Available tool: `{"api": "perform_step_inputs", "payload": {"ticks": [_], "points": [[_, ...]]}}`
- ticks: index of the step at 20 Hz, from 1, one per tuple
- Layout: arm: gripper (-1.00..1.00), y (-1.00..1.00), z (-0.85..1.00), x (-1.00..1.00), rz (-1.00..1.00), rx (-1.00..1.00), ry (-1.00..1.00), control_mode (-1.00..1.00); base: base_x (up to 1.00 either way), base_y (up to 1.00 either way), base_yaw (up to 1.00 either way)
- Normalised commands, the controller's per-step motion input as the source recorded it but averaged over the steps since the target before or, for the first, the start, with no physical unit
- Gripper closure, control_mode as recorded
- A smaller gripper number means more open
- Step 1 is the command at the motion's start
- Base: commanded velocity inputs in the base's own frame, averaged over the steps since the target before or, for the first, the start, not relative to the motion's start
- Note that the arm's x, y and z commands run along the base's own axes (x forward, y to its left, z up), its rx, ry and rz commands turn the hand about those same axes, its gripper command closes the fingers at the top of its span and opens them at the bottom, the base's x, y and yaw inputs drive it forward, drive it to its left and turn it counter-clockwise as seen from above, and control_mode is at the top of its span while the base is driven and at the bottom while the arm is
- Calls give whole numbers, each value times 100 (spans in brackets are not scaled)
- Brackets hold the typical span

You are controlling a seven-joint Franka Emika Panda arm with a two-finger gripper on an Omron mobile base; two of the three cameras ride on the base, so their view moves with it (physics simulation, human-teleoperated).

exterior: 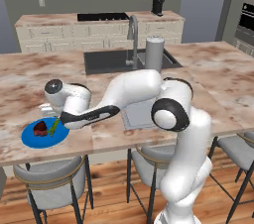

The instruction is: Create a steak meal by picking up the steak and asparagus from the tray and placing them on the plate. Leave the carrot on the tray.

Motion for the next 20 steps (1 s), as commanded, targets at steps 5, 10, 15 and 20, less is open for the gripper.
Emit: {"api": "perform_step_inputs", "payload": {"ticks": [5, 10, 15, 20], "points": [[-100, -84, 96, -53, 0, 31, -26, -100, 0, 0, 0], [-100, -61, 100, -30, 3, 31, -17, -100, 0, 0, 0], [-100, -44, 100, -37, 12, 24, -10, -100, 0, 0, 0], [-100, -59, 34, -42, 6, 23, -11, -100, 0, 0, 0]]}}
